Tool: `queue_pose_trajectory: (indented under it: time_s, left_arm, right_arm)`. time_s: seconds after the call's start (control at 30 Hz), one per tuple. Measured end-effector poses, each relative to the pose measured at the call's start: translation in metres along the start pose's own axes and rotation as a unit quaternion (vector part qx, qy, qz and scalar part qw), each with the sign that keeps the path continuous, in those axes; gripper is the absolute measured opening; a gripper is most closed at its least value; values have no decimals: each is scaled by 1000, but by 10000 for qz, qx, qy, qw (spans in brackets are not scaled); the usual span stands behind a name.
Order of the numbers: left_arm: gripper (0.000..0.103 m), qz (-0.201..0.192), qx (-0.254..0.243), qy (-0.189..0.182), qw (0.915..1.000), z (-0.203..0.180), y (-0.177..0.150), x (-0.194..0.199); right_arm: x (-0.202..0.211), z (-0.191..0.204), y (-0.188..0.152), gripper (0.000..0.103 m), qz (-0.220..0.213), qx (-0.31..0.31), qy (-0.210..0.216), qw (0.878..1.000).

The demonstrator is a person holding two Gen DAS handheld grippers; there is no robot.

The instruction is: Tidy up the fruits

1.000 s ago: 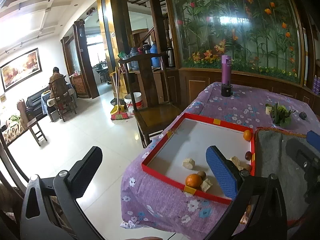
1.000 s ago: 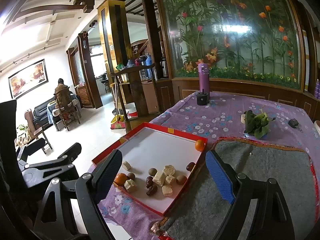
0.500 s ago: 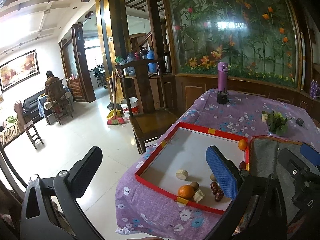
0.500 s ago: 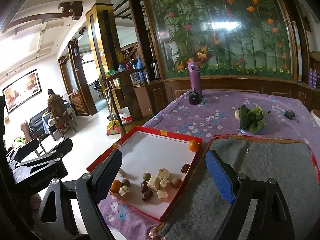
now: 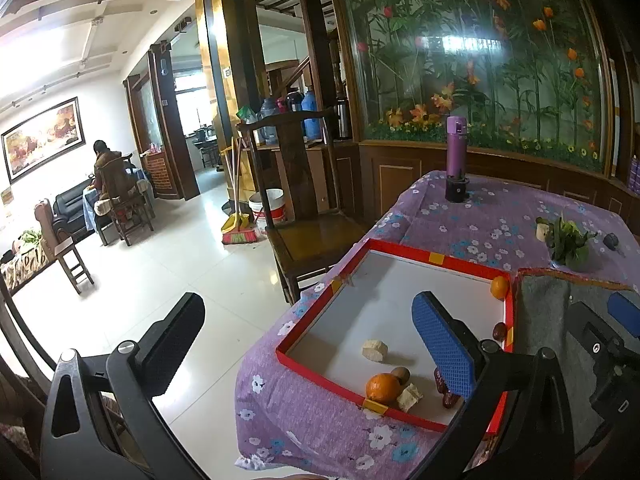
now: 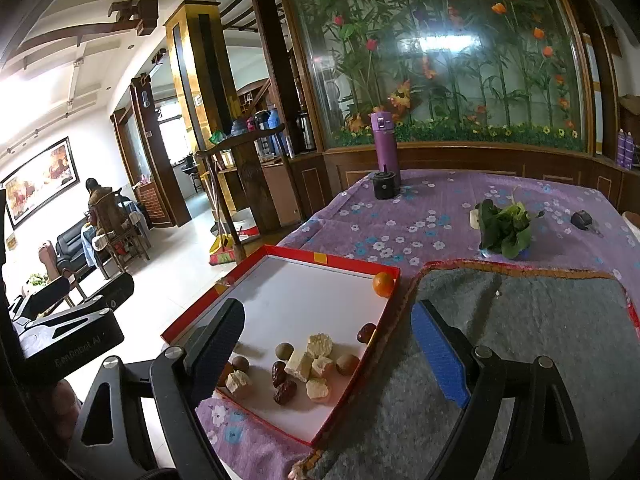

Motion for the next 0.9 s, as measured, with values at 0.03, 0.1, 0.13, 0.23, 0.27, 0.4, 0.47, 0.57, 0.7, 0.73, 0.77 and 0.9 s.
queue_pose_trajectory:
  time_s: [0.03,0.1,0.13,0.23,0.27,0.4,0.47,0.57,0.7,0.73,0.77,0.9]
  left_arm:
    - [103,1,9,-6,10000,0,0,0]
    - [103,12,4,-11,10000,-1,0,-1]
    - [103,25,-2,-17,10000,-1,0,-1]
    - [103,42,-39,-35,10000,-5,0,-3]
    - [103,36,-46,-36,10000,-6,1,-3]
    - [103,38,-53,-66,10000,-9,1,-3]
    - [103,36,-54,-92,9999,-10,1,-3]
    - [103,35,-77,-128,9999,-13,1,-2]
    - [103,22,-97,-159,9998,-15,0,0]
    - [103,21,-90,-153,9998,-15,0,0]
    - [103,17,-84,-153,9998,-15,0,0]
    - [103,-51,-103,-107,9999,-18,-1,1]
  right_arm:
    - [-1,-1,0,87,0,5,-1,10000]
    - [-3,-1,0,87,20,-6,9,10000]
    - [-3,-1,1,87,36,-8,13,10000]
    - [-7,-1,1,87,79,-21,9,10000]
    - [-8,-2,1,87,77,-27,14,10000]
    - [-9,-2,1,87,72,-20,17,10000]
    - [-10,-2,1,87,92,-8,15,10000]
    - [-11,-2,0,87,112,2,25,9999]
    - [-13,-1,-2,87,118,13,39,9999]
    - [-14,-1,-2,87,115,16,38,9999]
    - [-14,-1,-2,87,118,17,39,9999]
    - [-15,-2,-3,87,144,-11,38,9999]
Point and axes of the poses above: each gripper's, at about its wrist camera, not at the fingertips, and x roughly against the way its jaws point, z to its left, y to its top, the point moved 4 cm from there along -x, roughly the way its jaws point, and after that the axes turned 9 degrees about y, right-handed, at the moved point
